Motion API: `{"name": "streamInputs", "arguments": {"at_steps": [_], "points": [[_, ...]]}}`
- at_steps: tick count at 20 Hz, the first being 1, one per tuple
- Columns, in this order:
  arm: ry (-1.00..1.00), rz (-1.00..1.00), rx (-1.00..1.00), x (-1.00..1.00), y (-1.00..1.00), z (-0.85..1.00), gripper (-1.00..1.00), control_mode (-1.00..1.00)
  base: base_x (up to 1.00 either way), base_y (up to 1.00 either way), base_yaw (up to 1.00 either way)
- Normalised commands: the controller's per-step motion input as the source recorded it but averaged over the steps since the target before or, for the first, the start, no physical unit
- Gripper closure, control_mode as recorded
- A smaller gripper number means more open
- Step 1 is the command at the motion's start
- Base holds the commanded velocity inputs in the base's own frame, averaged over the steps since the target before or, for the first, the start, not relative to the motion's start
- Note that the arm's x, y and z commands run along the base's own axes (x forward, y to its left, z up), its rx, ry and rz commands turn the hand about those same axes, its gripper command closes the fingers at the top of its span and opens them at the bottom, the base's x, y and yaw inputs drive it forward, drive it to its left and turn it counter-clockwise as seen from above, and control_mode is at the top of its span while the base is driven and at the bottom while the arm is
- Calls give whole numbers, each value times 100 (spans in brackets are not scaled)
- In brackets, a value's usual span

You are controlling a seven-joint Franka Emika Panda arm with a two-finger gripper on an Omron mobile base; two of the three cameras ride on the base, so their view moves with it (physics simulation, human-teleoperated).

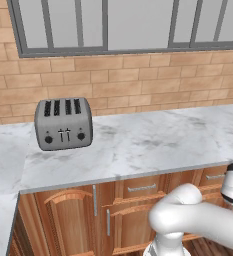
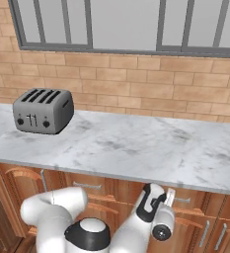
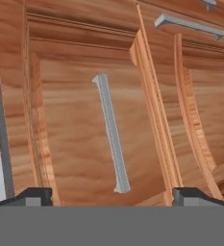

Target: Take a straw from the drawer in front and place it inside the glass cup on the dining counter.

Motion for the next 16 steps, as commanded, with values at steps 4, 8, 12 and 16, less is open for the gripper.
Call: {"name": "streamInputs", "arguments": {"at_steps": [4,8,12,16], "points": [[0,0,0,19,-20,-16,-100,-100,0,0,0],[0,0,0,17,-15,-23,-100,-100,0,0,0],[-1,0,0,12,-13,-27,-100,-100,0,0,0],[-2,0,0,11,-13,-24,-100,-100,0,0,0]]}}
